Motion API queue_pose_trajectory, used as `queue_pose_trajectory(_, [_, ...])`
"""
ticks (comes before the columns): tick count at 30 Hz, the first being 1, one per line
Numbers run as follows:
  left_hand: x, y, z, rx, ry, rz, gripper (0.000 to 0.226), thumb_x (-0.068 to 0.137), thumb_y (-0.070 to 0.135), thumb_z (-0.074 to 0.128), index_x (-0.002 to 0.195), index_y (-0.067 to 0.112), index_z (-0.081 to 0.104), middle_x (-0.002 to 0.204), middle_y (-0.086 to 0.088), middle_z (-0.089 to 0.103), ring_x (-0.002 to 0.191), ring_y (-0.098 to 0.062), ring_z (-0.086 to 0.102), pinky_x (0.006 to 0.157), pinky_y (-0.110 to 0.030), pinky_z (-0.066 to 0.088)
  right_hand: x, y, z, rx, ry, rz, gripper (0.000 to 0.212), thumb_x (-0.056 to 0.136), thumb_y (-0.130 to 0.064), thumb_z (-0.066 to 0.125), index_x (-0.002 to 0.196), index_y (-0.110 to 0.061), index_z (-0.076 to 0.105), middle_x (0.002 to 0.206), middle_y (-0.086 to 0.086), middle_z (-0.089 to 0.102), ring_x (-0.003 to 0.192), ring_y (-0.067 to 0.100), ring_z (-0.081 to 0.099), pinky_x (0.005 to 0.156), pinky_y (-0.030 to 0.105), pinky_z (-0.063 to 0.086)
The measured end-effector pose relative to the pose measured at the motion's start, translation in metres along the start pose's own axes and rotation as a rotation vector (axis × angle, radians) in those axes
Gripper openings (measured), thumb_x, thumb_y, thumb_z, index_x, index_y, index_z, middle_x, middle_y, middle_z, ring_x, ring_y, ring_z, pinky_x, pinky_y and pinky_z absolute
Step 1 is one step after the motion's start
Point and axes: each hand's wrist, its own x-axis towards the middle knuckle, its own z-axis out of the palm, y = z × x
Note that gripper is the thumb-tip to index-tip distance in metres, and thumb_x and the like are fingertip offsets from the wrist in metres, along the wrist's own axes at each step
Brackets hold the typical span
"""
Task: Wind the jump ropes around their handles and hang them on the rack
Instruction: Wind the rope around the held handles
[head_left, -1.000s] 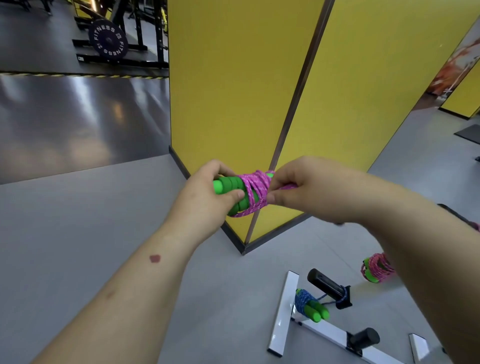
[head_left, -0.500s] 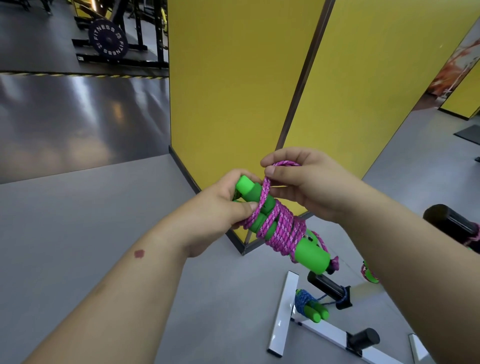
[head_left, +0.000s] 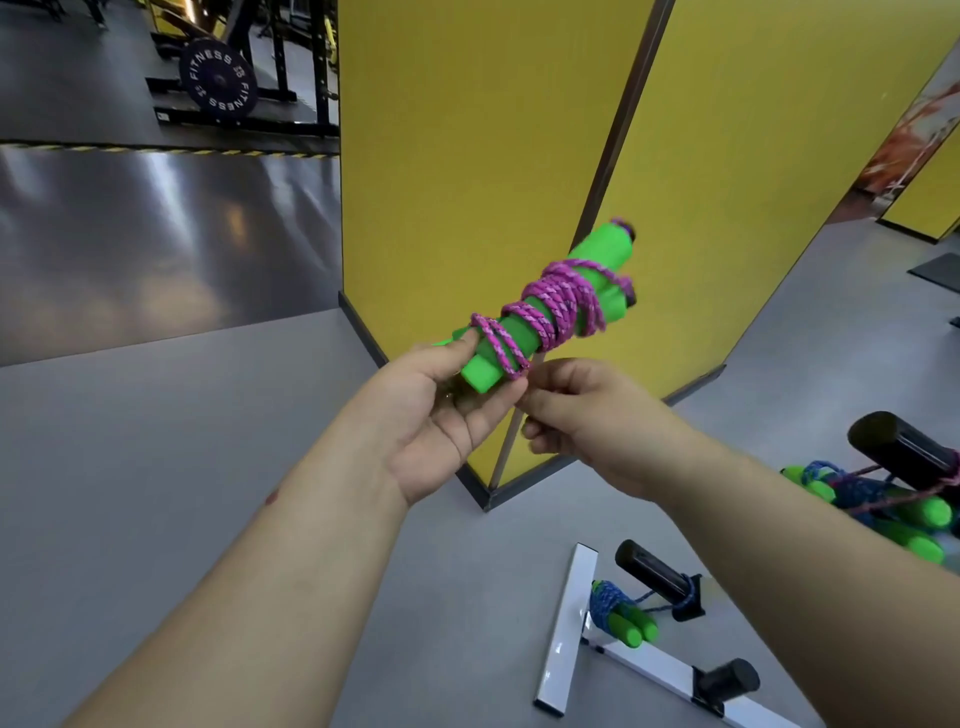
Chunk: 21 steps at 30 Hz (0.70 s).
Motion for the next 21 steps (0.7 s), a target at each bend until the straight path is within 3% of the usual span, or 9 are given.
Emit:
queue_pose_trajectory(3, [0.005, -0.006, -0.002, -0.016, 0.136, 0.005, 0.032, 0.095, 0.009, 0.066, 0.125, -0.001, 0.059, 0.102, -0.021, 0.07, 0.07, -0.028, 0.076, 0.06, -0.035, 0.063, -0.004, 0.002, 0.008, -0.034, 0.05, 0.031, 0.007, 0.092, -0.008, 0.068, 0.095, -0.004, 0.072, 0.083, 0.009, 0.064, 0.076, 0.018, 0.061, 0.072, 0.032, 0.055])
queue_pose_trajectory(6, [0.009, -0.013, -0.006, 0.064, 0.205, -0.011, 0.022, 0.094, 0.018, 0.07, 0.114, 0.015, 0.061, 0.088, -0.007, 0.066, 0.063, -0.014, 0.063, 0.059, -0.025, 0.053, -0.005, 0.003, 0.015, 0.075, 0.075, 0.099, 0.006, 0.089, -0.004, 0.069, 0.09, -0.009, 0.071, 0.074, 0.002, 0.061, 0.07, 0.014, 0.054, 0.063, 0.029, 0.047])
queue_pose_trajectory(8, [0.011, -0.017, -0.006, 0.102, 0.233, -0.005, 0.021, 0.095, 0.02, 0.07, 0.112, 0.02, 0.058, 0.088, -0.004, 0.063, 0.067, -0.013, 0.056, 0.062, -0.023, 0.044, -0.004, 0.0, 0.016, 0.147, 0.099, 0.176, 0.011, 0.088, -0.001, 0.067, 0.086, -0.012, 0.068, 0.066, -0.002, 0.057, 0.061, 0.012, 0.048, 0.058, 0.026, 0.041])
queue_pose_trajectory(11, [0.013, -0.023, -0.004, 0.079, 0.241, 0.024, 0.013, 0.096, 0.015, 0.068, 0.103, 0.018, 0.056, 0.096, -0.006, 0.067, 0.075, -0.014, 0.062, 0.063, -0.023, 0.048, -0.005, -0.007, 0.017, 0.316, 0.057, 0.302, 0.015, 0.088, 0.0, 0.062, 0.087, -0.015, 0.062, 0.067, 0.0, 0.051, 0.059, 0.01, 0.044, 0.057, 0.025, 0.035])
queue_pose_trajectory(16, [0.016, -0.028, -0.006, 0.159, 0.258, 0.058, 0.013, 0.097, 0.022, 0.068, 0.099, 0.022, 0.055, 0.084, -0.004, 0.071, 0.062, -0.012, 0.064, 0.061, -0.025, 0.046, -0.009, -0.013, 0.012, 0.579, -0.038, 0.451, 0.011, 0.087, 0.001, 0.056, 0.088, -0.009, 0.061, 0.074, 0.006, 0.056, 0.06, 0.012, 0.046, 0.063, 0.021, 0.033])
queue_pose_trajectory(18, [0.015, -0.031, -0.004, 0.179, 0.246, 0.066, 0.011, 0.098, 0.024, 0.066, 0.101, 0.022, 0.055, 0.079, -0.004, 0.074, 0.055, -0.013, 0.066, 0.06, -0.027, 0.047, -0.01, -0.014, 0.013, 0.633, -0.036, 0.485, 0.014, 0.088, 0.004, 0.053, 0.083, -0.007, 0.061, 0.071, 0.009, 0.057, 0.058, 0.011, 0.045, 0.066, 0.02, 0.032])
queue_pose_trajectory(21, [0.014, -0.036, -0.002, 0.197, 0.24, 0.112, 0.012, 0.099, 0.024, 0.065, 0.106, 0.021, 0.056, 0.089, -0.007, 0.073, 0.059, -0.016, 0.07, 0.065, -0.031, 0.046, -0.012, -0.013, 0.016, 0.594, -0.039, 0.516, 0.018, 0.088, 0.005, 0.053, 0.08, -0.007, 0.064, 0.071, 0.011, 0.058, 0.056, 0.011, 0.046, 0.066, 0.02, 0.033])
